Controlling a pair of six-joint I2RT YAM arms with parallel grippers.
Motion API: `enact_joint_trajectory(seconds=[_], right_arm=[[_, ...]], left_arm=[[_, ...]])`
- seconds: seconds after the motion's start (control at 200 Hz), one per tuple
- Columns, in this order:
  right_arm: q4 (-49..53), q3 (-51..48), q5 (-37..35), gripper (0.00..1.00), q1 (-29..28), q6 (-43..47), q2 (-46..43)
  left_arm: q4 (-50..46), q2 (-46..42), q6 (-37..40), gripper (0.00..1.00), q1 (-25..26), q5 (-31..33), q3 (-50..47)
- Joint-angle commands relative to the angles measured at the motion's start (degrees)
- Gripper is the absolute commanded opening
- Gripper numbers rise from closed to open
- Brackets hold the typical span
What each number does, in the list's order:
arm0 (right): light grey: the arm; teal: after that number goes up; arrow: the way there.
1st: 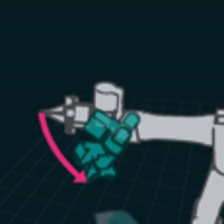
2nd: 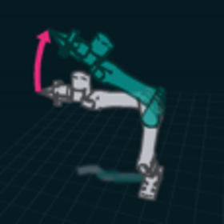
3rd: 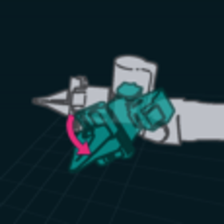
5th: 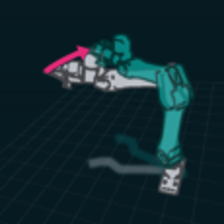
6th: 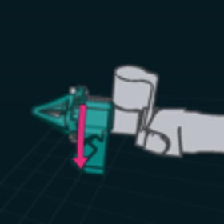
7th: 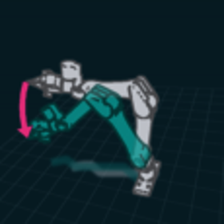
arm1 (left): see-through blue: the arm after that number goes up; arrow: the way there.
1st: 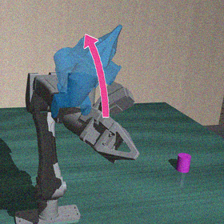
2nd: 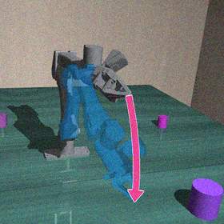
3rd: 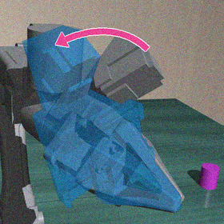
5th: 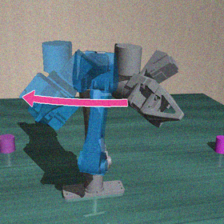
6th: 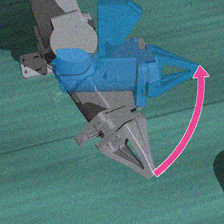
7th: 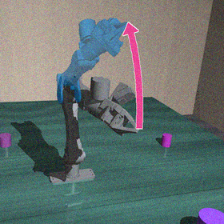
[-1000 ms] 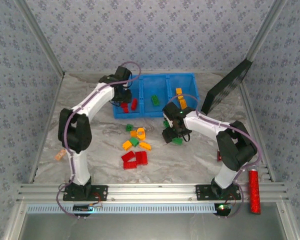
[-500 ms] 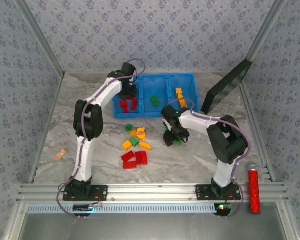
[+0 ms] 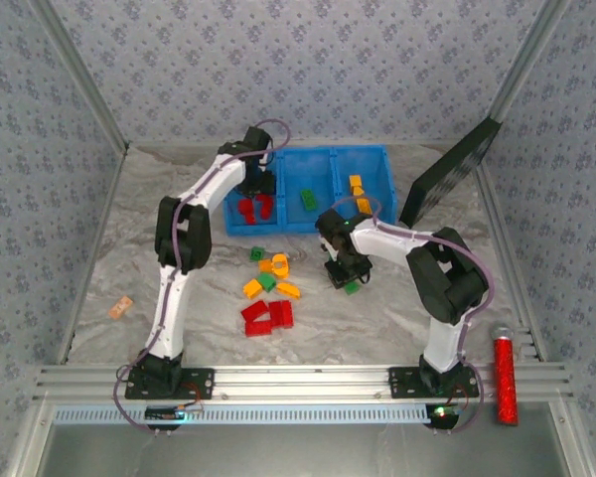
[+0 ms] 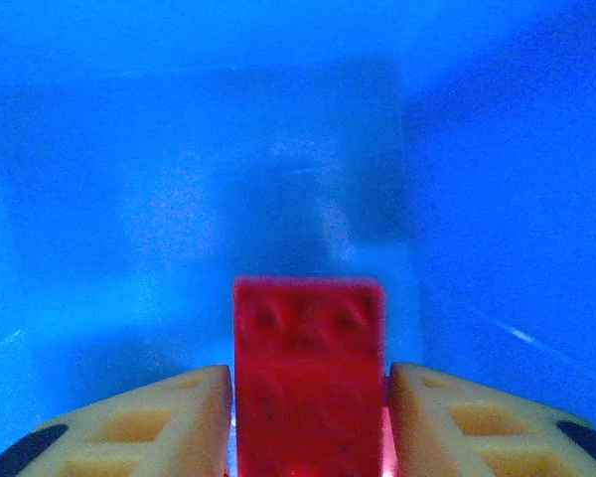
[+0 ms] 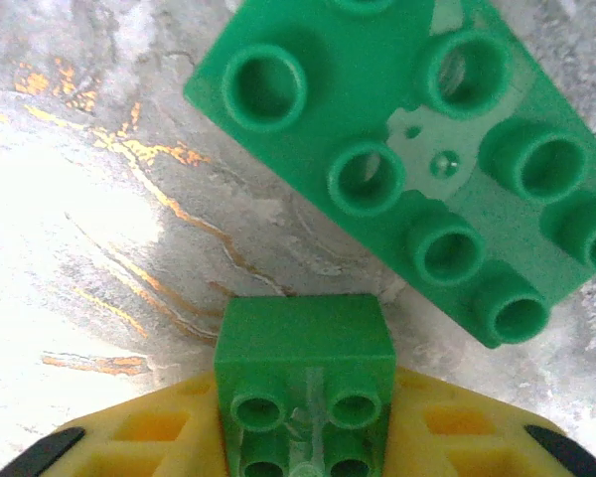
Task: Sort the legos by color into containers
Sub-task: Pick up the lego from the center of the table, then place the lego in the container.
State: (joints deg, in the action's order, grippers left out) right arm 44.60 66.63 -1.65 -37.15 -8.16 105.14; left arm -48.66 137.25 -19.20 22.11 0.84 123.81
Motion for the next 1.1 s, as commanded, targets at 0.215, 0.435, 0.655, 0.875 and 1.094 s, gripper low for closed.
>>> enact_joint_trajectory(seconds=[0.215,0.435,0.655,0.875,1.094], right_arm=[[3.5,-2.4,7.6,0.27,-1.2,-3.1,-8.6],[5.4,8.3,10.0,0.26,2.8,-3.3,-15.6],[5.2,25.9,5.9,0.25,6.2,-0.1,-5.8],[7.6,46.7,1.9,0.25,6.6,3.5,12.8],[13.2,66.3,4.0,0.26,7.8,3.1,29.7]], left_arm=[[-2.2,-1.8,1.5,0.58,-0.9,-0.8,1.9],[-2.4,-8.8,3.2,0.6,-0.9,-0.8,1.4],[2.0,-23.8,5.5,0.66,-0.8,-0.6,-7.8],[1.7,-41.3,6.2,0.69,-0.7,0.3,-21.7],[4.3,-63.4,7.9,0.73,-0.3,-2.5,-47.1]])
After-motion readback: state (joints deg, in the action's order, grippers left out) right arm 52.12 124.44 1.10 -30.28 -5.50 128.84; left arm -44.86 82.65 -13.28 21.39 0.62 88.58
